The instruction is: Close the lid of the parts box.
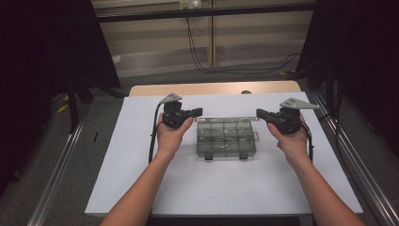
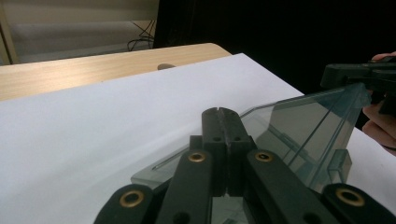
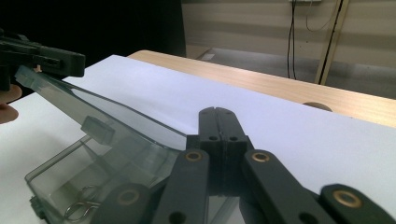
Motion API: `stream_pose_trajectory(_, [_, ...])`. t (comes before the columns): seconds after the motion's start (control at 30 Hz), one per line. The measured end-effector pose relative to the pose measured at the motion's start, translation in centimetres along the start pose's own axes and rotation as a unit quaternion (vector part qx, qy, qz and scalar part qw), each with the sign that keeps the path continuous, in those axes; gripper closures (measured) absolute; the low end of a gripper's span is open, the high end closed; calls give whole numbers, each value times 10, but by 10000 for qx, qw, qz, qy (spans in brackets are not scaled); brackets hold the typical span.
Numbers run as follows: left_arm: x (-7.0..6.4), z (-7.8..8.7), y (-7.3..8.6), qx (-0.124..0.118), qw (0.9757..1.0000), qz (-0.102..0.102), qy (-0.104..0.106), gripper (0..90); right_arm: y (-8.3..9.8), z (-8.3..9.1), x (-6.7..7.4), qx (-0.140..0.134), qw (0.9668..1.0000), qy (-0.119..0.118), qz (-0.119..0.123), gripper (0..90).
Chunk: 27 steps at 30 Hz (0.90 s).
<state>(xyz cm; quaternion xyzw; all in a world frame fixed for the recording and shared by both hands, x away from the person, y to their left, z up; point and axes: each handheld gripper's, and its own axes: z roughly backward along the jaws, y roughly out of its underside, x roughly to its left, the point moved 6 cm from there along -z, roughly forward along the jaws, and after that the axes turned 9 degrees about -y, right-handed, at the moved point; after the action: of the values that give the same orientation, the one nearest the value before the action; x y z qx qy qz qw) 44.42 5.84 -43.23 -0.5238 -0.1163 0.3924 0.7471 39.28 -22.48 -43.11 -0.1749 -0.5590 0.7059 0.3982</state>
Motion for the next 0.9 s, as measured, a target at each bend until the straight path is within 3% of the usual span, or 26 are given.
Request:
stream_pose_trajectory(0.2, [-4,6,8,-18,10000,-57,19,900,7,4,7,48,9999,-13,153,900])
stream_pose_trajectory(0.9, [-21,22,36,-25,9995,-280,112,900,28,14,29,5,9997,-173,170,900])
